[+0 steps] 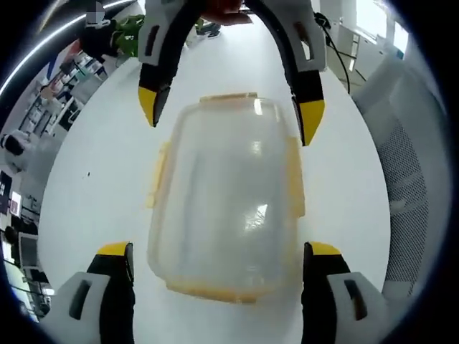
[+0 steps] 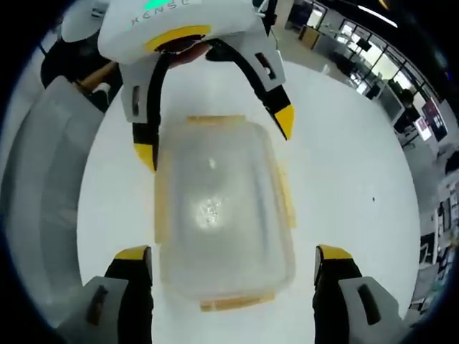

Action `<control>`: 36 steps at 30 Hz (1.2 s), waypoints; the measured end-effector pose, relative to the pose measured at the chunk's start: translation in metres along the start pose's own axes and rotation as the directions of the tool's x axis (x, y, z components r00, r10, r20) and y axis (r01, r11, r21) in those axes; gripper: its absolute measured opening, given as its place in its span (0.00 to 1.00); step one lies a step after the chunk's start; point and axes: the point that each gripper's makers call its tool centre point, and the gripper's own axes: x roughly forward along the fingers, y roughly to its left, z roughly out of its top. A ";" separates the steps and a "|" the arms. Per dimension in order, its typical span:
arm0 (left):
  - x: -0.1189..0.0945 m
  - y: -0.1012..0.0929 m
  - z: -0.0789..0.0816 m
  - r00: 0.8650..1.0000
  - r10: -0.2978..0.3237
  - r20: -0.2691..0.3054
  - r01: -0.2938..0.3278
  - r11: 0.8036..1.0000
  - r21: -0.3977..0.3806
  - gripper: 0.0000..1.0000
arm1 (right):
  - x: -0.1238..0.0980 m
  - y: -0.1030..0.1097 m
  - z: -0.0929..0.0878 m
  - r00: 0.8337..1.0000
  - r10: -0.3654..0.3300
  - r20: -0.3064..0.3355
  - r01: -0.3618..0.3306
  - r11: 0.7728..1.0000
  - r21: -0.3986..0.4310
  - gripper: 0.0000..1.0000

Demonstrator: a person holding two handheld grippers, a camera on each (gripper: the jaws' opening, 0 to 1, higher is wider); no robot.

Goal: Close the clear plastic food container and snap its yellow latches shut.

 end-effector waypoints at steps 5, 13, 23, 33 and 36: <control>-0.004 0.002 0.000 1.000 0.010 0.029 -0.008 0.998 -0.061 0.99 | -0.003 0.003 0.002 1.000 -0.015 0.021 0.014 0.999 0.040 0.94; -0.011 0.005 0.000 0.996 0.054 0.073 -0.045 0.991 -0.128 0.99 | -0.007 0.003 0.008 0.996 -0.047 0.071 0.039 0.992 0.116 0.94; -0.023 0.010 0.000 0.984 0.122 0.128 -0.091 0.971 -0.222 0.99 | -0.014 0.001 0.011 0.985 -0.120 0.121 0.091 0.971 0.219 0.94; -0.029 -0.002 -0.004 0.972 0.160 0.169 -0.097 0.938 -0.333 0.99 | -0.019 0.006 0.010 0.969 -0.163 0.184 0.091 0.934 0.344 0.94; -0.030 -0.004 -0.006 0.966 0.177 0.188 -0.094 0.919 -0.383 0.99 | -0.021 0.004 0.010 0.959 -0.194 0.207 0.103 0.917 0.385 0.94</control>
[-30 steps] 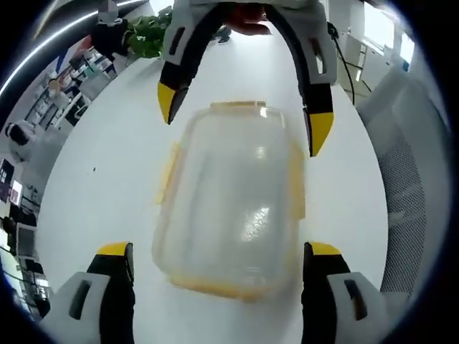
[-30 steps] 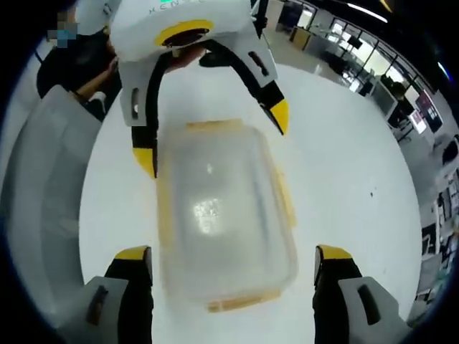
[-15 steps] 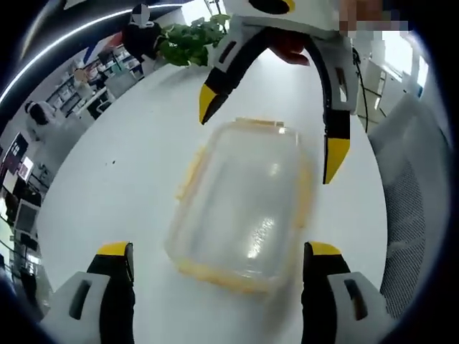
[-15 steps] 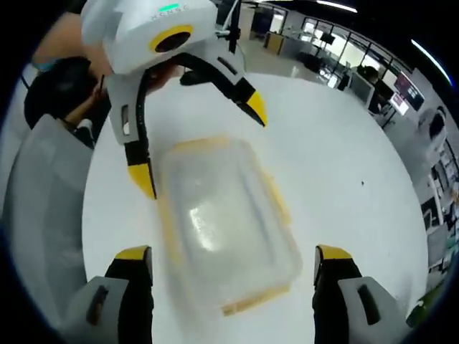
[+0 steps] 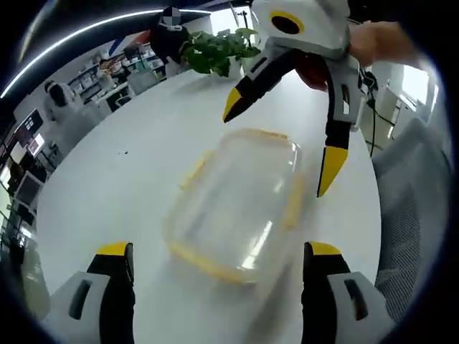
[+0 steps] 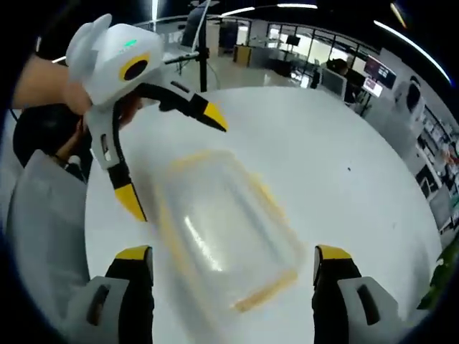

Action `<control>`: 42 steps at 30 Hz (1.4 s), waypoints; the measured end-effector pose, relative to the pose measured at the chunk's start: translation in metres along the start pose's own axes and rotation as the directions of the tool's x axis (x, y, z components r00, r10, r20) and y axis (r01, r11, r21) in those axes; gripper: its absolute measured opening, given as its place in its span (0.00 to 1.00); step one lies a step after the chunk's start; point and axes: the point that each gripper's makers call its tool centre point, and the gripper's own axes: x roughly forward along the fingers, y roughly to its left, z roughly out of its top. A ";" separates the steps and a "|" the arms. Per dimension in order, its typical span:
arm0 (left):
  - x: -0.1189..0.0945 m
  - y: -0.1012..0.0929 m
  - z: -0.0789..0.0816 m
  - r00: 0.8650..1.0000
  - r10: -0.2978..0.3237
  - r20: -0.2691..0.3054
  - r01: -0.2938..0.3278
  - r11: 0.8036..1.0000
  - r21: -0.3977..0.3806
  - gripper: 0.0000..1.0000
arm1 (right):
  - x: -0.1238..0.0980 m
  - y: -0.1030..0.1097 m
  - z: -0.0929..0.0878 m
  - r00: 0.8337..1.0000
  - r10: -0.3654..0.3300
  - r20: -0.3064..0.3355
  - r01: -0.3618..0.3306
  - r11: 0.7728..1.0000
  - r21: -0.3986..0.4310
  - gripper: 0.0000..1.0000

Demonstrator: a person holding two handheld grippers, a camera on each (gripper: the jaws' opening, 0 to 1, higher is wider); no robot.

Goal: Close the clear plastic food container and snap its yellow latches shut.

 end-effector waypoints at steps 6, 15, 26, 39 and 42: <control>-0.006 0.000 -0.007 1.000 0.019 0.019 -0.018 0.999 -0.043 0.99 | -0.005 0.001 -0.003 0.999 -0.044 0.028 0.043 0.999 0.004 0.93; -0.019 0.002 -0.012 0.995 0.066 0.070 -0.057 0.991 -0.119 0.99 | -0.017 -0.005 -0.002 0.989 -0.109 0.095 0.104 0.993 0.063 0.92; -0.032 0.002 -0.013 0.985 0.111 0.133 -0.084 0.977 -0.199 0.99 | -0.028 -0.004 -0.004 0.975 -0.156 0.160 0.137 0.982 0.127 0.92; -0.040 -0.013 -0.023 0.978 0.123 0.171 -0.080 0.967 -0.241 0.99 | -0.045 0.005 -0.012 0.951 -0.204 0.234 0.171 0.973 0.157 0.92; -0.043 -0.018 -0.026 0.975 0.126 0.184 -0.077 0.965 -0.251 0.99 | -0.047 0.007 -0.016 0.949 -0.211 0.236 0.175 0.970 0.168 0.92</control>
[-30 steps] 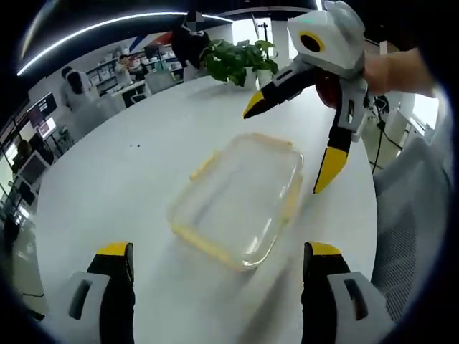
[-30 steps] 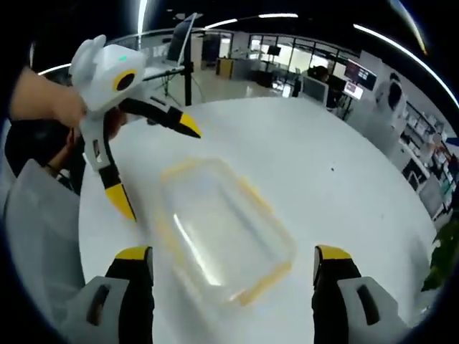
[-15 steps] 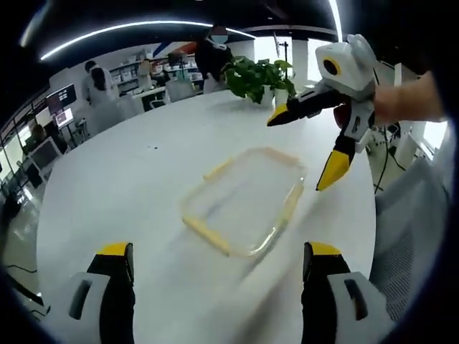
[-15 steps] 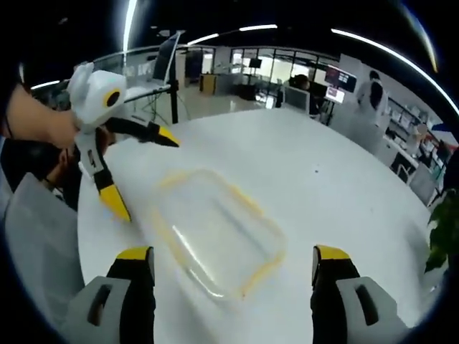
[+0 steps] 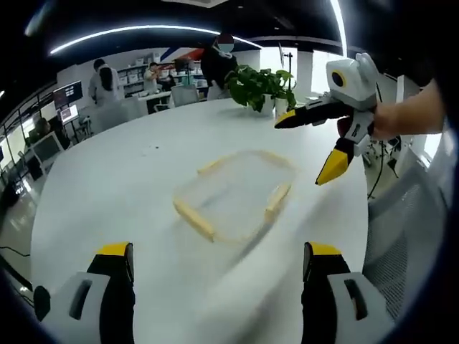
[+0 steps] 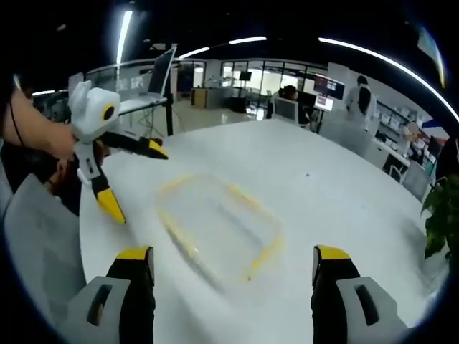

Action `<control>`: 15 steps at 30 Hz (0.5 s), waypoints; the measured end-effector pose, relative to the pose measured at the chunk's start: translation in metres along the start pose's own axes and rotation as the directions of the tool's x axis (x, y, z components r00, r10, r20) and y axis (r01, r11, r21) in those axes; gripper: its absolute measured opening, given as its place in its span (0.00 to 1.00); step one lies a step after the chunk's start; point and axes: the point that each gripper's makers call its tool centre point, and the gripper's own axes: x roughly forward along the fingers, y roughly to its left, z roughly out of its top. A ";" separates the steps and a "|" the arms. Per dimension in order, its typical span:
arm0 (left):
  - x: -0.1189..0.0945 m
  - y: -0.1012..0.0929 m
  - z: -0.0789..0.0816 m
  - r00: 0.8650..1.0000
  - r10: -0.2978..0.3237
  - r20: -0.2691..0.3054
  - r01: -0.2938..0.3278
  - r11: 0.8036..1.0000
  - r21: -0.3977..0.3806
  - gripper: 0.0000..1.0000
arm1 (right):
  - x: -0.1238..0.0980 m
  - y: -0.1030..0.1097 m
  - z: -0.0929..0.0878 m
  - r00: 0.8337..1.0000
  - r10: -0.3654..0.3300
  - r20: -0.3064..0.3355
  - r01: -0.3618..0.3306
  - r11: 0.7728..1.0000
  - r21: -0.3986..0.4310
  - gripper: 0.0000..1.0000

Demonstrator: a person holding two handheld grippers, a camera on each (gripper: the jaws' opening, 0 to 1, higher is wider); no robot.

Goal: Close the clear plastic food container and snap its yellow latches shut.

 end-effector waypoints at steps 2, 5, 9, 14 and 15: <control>-0.003 -0.001 0.000 1.000 0.003 0.008 -0.003 1.000 -0.004 0.99 | -0.002 0.001 -0.004 1.000 -0.008 0.002 0.008 1.000 -0.003 0.92; -0.006 -0.002 -0.001 1.000 0.007 0.026 -0.007 1.000 -0.014 0.99 | -0.007 0.003 -0.006 1.000 -0.011 0.017 0.011 1.000 0.015 0.92; -0.011 -0.003 -0.006 0.999 0.015 0.039 -0.014 0.999 -0.029 0.99 | -0.013 0.005 -0.004 0.998 -0.018 0.058 0.016 0.999 0.037 0.93; -0.016 -0.010 -0.014 0.999 0.011 0.050 -0.008 0.999 -0.053 0.99 | -0.019 0.006 -0.010 0.997 -0.039 0.069 0.035 0.998 0.054 0.93; -0.017 -0.012 -0.016 0.999 0.010 0.049 -0.008 0.998 -0.055 0.99 | -0.020 0.007 -0.011 0.997 -0.042 0.068 0.038 0.998 0.054 0.93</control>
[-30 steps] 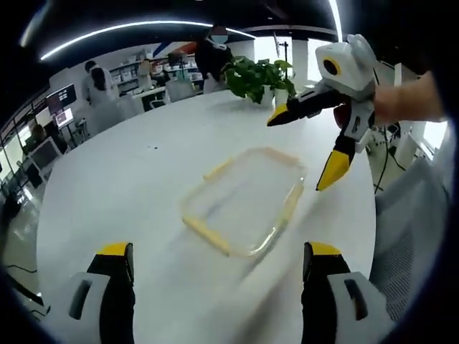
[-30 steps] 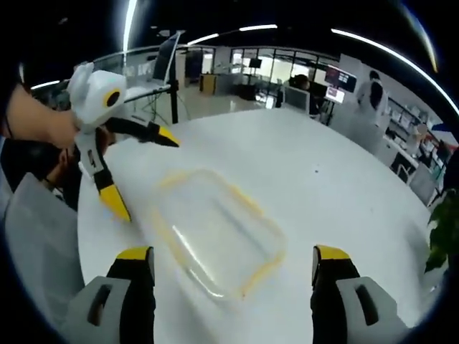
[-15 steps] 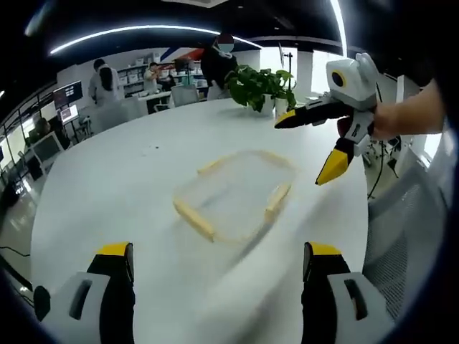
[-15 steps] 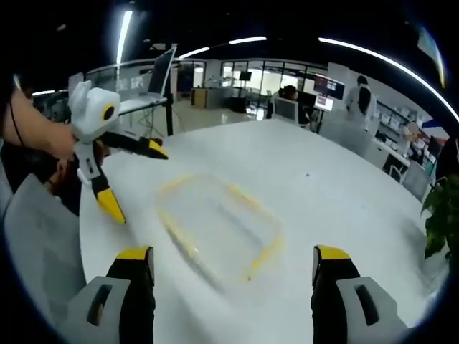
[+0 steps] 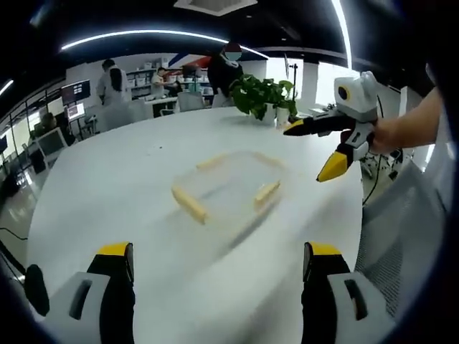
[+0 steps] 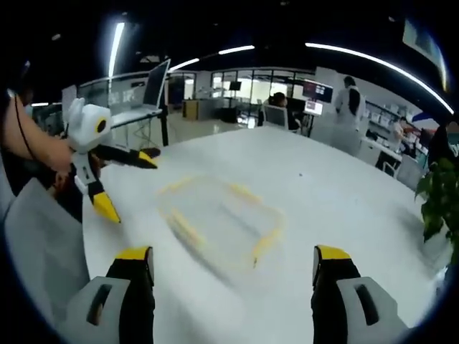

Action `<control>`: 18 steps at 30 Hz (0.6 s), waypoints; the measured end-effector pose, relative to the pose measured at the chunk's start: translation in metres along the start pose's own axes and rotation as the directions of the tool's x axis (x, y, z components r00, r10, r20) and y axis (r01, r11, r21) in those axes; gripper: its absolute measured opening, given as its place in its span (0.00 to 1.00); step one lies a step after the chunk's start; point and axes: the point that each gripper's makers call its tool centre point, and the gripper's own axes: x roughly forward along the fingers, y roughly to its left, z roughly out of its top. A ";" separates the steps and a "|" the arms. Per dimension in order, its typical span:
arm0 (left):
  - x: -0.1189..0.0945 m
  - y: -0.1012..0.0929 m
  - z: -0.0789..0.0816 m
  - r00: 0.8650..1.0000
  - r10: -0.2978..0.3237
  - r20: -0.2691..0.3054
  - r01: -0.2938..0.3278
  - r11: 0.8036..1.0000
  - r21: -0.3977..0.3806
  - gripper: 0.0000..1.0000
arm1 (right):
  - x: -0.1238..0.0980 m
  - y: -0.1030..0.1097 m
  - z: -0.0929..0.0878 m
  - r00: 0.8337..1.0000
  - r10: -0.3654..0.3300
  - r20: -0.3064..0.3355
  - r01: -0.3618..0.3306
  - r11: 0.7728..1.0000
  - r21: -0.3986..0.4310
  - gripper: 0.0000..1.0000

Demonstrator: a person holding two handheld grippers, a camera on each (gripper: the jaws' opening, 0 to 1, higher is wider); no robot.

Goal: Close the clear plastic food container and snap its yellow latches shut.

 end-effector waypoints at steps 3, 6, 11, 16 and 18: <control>-0.003 -0.003 -0.008 1.000 0.000 -0.010 0.000 1.000 -0.005 0.99 | -0.006 0.001 -0.005 1.000 -0.012 0.008 0.012 1.000 0.003 0.92; -0.007 -0.007 -0.011 1.000 -0.007 -0.007 0.007 1.000 -0.009 0.99 | -0.010 0.005 -0.007 1.000 -0.008 0.017 0.008 1.000 0.006 0.92; -0.013 -0.009 -0.017 1.000 -0.002 0.001 0.002 0.999 -0.038 0.99 | -0.016 0.006 -0.016 1.000 -0.016 0.020 0.015 0.999 0.040 0.92; -0.016 -0.013 -0.021 1.000 -0.005 0.004 0.005 0.999 -0.051 0.99 | -0.022 0.008 -0.024 1.000 -0.019 0.016 0.018 0.999 0.049 0.92; -0.016 -0.013 -0.022 1.000 -0.002 0.007 0.003 0.998 -0.066 0.99 | -0.024 0.007 -0.027 1.000 -0.022 0.014 0.021 0.998 0.054 0.92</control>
